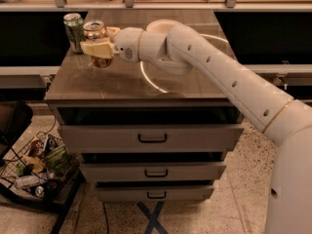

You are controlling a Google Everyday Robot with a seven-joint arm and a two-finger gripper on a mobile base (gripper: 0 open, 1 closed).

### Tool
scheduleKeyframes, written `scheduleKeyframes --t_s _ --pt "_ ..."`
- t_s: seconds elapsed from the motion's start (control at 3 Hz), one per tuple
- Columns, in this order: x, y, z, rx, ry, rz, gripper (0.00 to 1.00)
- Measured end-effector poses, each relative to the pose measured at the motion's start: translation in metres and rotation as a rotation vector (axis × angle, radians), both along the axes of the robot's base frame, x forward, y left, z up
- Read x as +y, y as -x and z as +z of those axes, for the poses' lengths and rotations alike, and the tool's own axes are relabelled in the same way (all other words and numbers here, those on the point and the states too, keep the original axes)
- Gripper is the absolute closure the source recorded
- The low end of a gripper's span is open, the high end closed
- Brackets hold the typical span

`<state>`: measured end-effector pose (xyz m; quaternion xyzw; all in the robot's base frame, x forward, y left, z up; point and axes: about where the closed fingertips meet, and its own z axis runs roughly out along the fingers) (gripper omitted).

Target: Move orange can near green can

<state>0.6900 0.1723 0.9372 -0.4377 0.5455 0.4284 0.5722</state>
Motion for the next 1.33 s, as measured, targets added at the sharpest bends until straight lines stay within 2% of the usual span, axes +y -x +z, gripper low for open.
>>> scheduleKeyframes --t_s 0.33,1.0,1.33 --pt "0.001 0.0 0.0 0.001 0.001 0.0 1.0" --pt "0.023 -0.044 -0.005 -0.002 0.006 0.008 1.0" --pt "0.023 -0.067 -0.011 0.003 0.012 -0.017 1.0"
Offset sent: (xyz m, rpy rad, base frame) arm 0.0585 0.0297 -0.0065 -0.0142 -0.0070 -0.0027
